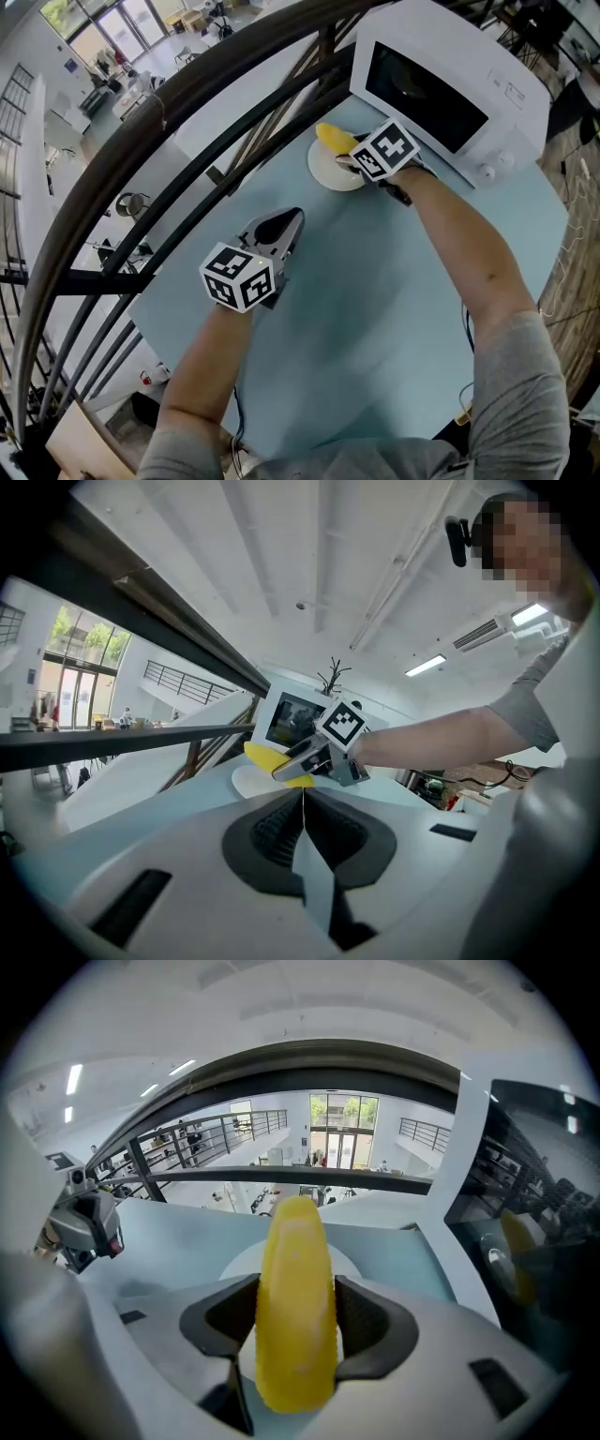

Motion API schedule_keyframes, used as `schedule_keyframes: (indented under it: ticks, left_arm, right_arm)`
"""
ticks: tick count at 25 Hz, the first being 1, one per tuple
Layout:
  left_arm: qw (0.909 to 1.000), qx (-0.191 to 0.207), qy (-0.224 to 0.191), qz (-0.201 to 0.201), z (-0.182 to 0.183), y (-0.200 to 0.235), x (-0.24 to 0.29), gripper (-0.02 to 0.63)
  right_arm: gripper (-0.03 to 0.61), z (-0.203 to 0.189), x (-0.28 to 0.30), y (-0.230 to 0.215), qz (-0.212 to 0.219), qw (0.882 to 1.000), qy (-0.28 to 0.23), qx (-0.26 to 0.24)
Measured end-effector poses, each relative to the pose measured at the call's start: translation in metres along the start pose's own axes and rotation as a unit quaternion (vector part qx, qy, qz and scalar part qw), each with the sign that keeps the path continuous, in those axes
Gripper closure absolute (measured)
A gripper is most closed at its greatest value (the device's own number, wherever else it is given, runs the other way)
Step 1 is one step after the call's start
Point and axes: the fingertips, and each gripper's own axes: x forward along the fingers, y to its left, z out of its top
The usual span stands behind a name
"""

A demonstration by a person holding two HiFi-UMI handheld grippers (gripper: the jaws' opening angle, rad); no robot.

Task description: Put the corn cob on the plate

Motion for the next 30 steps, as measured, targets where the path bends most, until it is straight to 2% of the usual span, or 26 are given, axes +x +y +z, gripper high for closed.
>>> schedule_keyframes:
  ticks: [4, 8, 21, 24, 27, 30]
  left_arm:
    - [1.0000, 0.001, 0.000, -0.001, -0.001, -0.001, 0.001, 0.592]
    - [1.0000, 0.002, -0.001, -0.002, -0.001, -0.001, 0.000, 0.592]
    - [1.0000, 0.008, -0.004, -0.004, 0.001, -0.005, -0.004, 0.592]
    - [0.9999, 0.011, -0.002, -0.003, 0.001, -0.004, -0.008, 0.592]
    - [1.0000, 0.007, -0.005, -0.001, 0.003, -0.003, -0.012, 0.592]
    - [0.9999, 0.010, -0.005, 0.000, 0.005, -0.004, -0.017, 0.592]
  right_arm:
    - [0.322, -0.006, 0.011, -0.001, -0.014, 1.000, 0.009, -0.006]
    - [0.322, -0.005, 0.015, 0.001, -0.019, 1.000, -0.011, 0.003]
    - [0.314, -0.006, 0.017, 0.008, -0.028, 0.999, -0.029, -0.027]
    - [0.311, -0.011, 0.021, 0.008, -0.030, 0.999, -0.021, -0.032]
    - [0.293, -0.019, 0.023, 0.010, -0.041, 0.998, -0.009, -0.048]
    - [0.275, -0.016, 0.019, 0.010, -0.048, 0.997, -0.020, -0.054]
